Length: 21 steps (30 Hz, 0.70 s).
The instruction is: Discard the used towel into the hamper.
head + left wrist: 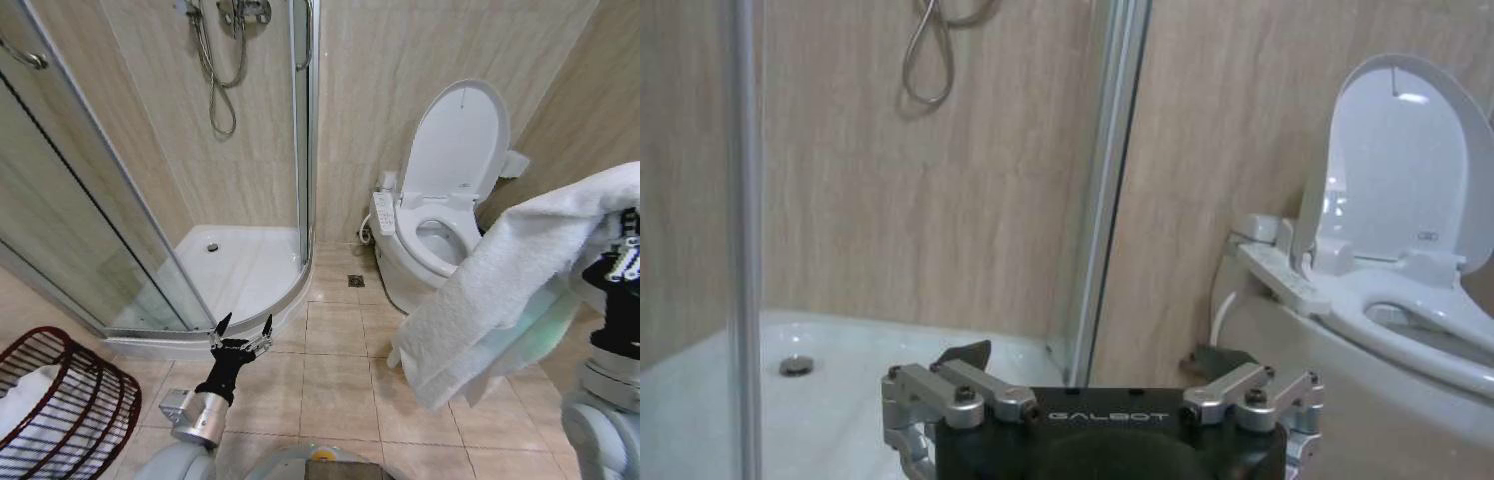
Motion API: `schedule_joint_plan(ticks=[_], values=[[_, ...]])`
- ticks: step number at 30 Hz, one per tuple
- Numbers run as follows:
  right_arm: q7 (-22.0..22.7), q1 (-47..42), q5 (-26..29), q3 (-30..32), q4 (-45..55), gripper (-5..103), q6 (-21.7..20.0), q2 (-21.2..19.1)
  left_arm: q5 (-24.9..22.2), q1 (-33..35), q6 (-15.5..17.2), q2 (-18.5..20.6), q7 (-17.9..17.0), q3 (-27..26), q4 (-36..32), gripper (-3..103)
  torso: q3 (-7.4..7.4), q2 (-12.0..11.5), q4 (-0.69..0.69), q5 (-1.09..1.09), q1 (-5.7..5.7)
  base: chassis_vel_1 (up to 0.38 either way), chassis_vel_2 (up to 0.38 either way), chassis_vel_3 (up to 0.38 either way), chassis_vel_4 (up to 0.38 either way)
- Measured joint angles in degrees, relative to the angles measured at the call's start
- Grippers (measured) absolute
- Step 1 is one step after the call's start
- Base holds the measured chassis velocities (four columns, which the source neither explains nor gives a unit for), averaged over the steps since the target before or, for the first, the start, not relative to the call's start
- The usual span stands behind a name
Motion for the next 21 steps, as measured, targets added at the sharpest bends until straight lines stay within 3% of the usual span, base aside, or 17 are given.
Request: schedule_joint_plan(ticks=[21], values=[[0.7,0.2,3.1,1.3,-0.2,2,0.9,-1.8,0.0,0.0,0.0,0.0,0.0,0.0,0.0,100,3.45,5.0,0.0,0.0,1.59,0.0,0.0,0.0,0.0]])
